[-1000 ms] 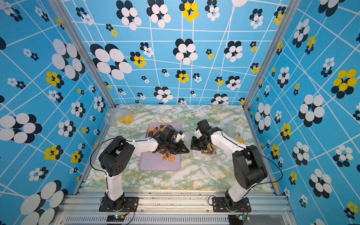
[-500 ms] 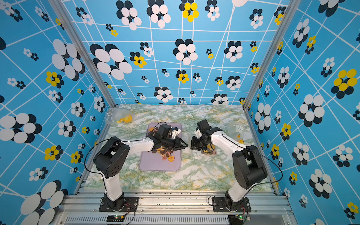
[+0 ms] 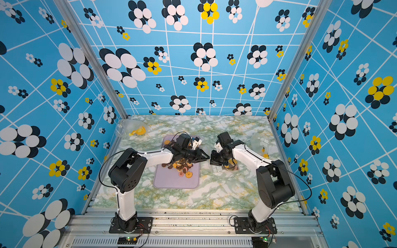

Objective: Pour cookies out of the ziploc bag
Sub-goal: Open the ziploc bag at the center of the board.

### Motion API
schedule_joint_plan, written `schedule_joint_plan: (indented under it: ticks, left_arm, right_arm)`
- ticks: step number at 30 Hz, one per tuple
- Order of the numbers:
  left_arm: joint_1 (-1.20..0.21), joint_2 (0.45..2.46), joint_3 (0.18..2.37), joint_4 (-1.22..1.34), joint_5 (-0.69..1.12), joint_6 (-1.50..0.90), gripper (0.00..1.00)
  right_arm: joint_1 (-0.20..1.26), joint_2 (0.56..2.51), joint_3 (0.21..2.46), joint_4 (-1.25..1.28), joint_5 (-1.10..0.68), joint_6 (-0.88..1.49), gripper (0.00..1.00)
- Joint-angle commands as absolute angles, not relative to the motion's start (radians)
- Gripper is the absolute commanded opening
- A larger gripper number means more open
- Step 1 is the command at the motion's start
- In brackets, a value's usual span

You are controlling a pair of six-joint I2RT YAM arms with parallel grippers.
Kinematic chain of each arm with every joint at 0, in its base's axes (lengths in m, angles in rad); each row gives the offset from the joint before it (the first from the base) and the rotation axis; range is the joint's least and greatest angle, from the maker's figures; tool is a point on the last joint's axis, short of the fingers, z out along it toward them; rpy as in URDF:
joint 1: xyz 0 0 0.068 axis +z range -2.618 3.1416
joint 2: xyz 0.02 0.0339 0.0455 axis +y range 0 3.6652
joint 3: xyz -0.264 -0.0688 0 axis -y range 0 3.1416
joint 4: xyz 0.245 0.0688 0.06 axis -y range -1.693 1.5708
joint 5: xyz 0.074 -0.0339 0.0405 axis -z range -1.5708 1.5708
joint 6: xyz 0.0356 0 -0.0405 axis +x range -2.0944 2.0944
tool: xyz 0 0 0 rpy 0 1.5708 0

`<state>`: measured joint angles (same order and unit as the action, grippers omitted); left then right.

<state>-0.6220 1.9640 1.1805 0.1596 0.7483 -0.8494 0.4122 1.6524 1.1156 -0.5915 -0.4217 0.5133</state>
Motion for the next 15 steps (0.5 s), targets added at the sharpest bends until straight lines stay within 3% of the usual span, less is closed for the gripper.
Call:
schedule_joint_plan:
  ticks: [1,15]
  left_arm:
    - [-0.630,1.990,1.207,0.120,0.752,-0.830,0.35]
    - [-0.646,2.028,1.241,0.118,0.777,-0.834,0.29]
  right_arm:
    - [0.417,1.657,1.118,-0.591,-0.431,0.527,0.00]
    - [0.414,1.654,1.108,-0.585,-0.436,0.529,0.00]
